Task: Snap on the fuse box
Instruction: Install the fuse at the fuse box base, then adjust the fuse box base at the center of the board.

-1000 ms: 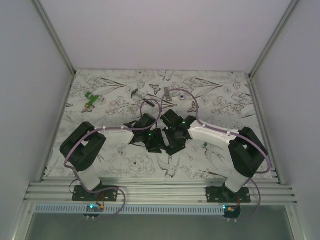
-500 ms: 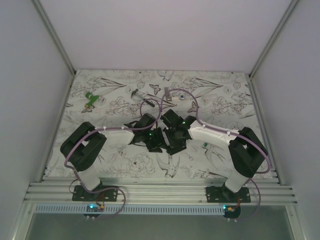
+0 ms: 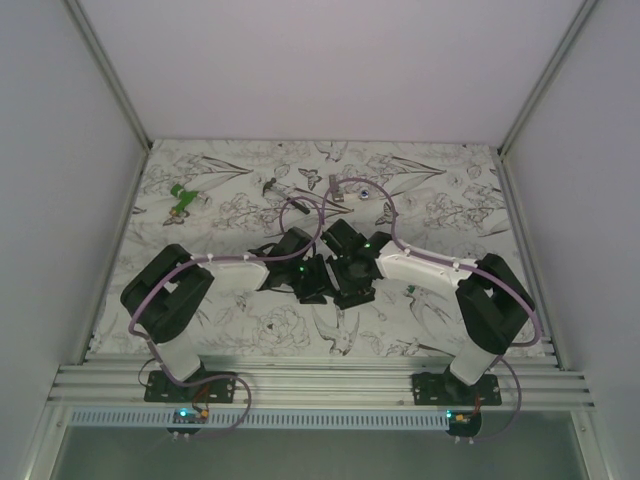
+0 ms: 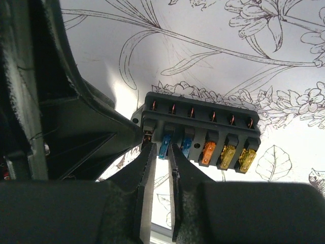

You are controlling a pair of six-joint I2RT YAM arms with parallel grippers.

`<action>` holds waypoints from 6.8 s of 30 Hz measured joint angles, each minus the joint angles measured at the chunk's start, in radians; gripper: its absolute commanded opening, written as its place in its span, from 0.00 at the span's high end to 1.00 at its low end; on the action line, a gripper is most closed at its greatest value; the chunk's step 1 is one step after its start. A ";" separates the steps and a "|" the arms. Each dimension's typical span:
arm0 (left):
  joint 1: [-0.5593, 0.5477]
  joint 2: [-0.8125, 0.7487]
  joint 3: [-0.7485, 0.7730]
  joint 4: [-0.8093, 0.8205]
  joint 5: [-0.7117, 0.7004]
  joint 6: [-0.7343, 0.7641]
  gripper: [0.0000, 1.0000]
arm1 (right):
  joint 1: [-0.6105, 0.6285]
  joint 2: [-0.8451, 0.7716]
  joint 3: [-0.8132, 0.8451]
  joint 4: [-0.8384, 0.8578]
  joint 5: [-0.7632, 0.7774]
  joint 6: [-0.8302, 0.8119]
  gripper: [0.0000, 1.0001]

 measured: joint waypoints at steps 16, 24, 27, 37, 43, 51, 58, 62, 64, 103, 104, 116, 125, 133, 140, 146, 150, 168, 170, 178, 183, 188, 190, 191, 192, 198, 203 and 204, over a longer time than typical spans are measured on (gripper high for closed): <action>-0.004 0.008 0.000 0.021 -0.003 -0.003 0.53 | 0.000 0.005 0.007 -0.044 0.038 0.011 0.77; -0.004 0.008 0.001 0.020 -0.003 -0.003 0.53 | 0.000 0.005 0.026 -0.055 0.048 0.014 0.79; -0.005 0.008 0.002 0.019 -0.004 -0.003 0.53 | 0.000 0.006 0.027 -0.055 0.052 0.015 0.83; -0.005 0.008 0.002 0.018 -0.004 -0.002 0.52 | 0.002 0.013 0.028 -0.054 0.056 0.026 1.00; -0.006 0.008 0.004 0.017 -0.005 0.009 0.50 | 0.002 0.004 0.017 -0.043 0.059 0.034 1.00; -0.023 -0.065 -0.037 0.029 -0.092 0.187 0.34 | -0.010 -0.031 -0.024 -0.013 0.034 0.029 0.97; -0.059 -0.174 -0.206 0.255 -0.182 0.431 0.27 | -0.033 -0.048 -0.050 0.017 -0.019 0.013 0.96; -0.108 -0.137 -0.208 0.357 -0.225 0.539 0.30 | -0.035 -0.057 -0.064 0.032 -0.032 0.010 0.95; -0.121 -0.117 -0.208 0.395 -0.239 0.564 0.33 | -0.037 -0.061 -0.070 0.039 -0.039 0.010 0.95; -0.180 -0.058 -0.193 0.521 -0.270 0.524 0.93 | -0.041 -0.105 -0.124 0.076 -0.001 -0.001 0.97; -0.180 -0.057 -0.193 0.521 -0.272 0.523 0.94 | -0.041 -0.105 -0.124 0.076 -0.001 -0.002 0.99; -0.180 -0.057 -0.192 0.520 -0.275 0.509 1.00 | -0.041 -0.080 -0.103 0.051 -0.006 -0.009 1.00; -0.180 -0.057 -0.192 0.519 -0.279 0.498 1.00 | -0.041 -0.069 -0.101 0.038 0.002 0.009 1.00; -0.180 -0.057 -0.193 0.518 -0.280 0.490 1.00 | -0.041 -0.048 -0.101 0.043 0.003 0.019 1.00; -0.180 -0.057 -0.193 0.518 -0.280 0.485 1.00 | -0.041 -0.041 -0.099 0.043 0.004 0.032 1.00; -0.180 -0.057 -0.194 0.518 -0.283 0.476 1.00 | -0.041 -0.028 -0.085 0.027 0.011 0.047 1.00; -0.180 -0.057 -0.196 0.520 -0.285 0.470 1.00 | -0.041 -0.018 -0.074 0.013 0.020 0.061 1.00; -0.169 -0.142 -0.256 0.484 -0.354 0.465 1.00 | 0.011 -0.008 -0.023 0.037 -0.031 0.013 0.78; -0.165 -0.150 -0.260 0.480 -0.365 0.470 1.00 | 0.014 -0.014 -0.022 0.036 -0.039 0.013 0.75; -0.160 -0.182 -0.275 0.458 -0.389 0.479 0.90 | 0.016 -0.132 -0.023 0.029 -0.045 0.022 0.69; -0.159 -0.230 -0.301 0.413 -0.391 0.451 0.74 | 0.011 -0.185 -0.026 0.042 -0.023 0.056 0.60; -0.158 -0.282 -0.308 0.310 -0.384 0.409 0.61 | -0.026 -0.200 -0.098 0.071 -0.013 0.094 0.54; -0.158 -0.298 -0.297 0.254 -0.381 0.394 0.59 | -0.048 -0.216 -0.142 0.087 -0.014 0.106 0.51; -0.158 -0.302 -0.288 0.227 -0.378 0.387 0.57 | -0.062 -0.229 -0.167 0.096 -0.017 0.116 0.49; -0.156 -0.306 -0.273 0.194 -0.375 0.375 0.54 | -0.077 -0.245 -0.196 0.111 -0.026 0.123 0.48; -0.137 -0.304 -0.184 0.070 -0.355 0.330 0.49 | -0.173 -0.322 -0.337 0.235 -0.137 0.164 0.44; -0.118 -0.276 -0.141 0.028 -0.315 0.314 0.49 | -0.198 -0.329 -0.393 0.323 -0.218 0.187 0.41; -0.115 -0.267 -0.134 0.018 -0.307 0.315 0.49 | -0.200 -0.329 -0.399 0.337 -0.230 0.192 0.41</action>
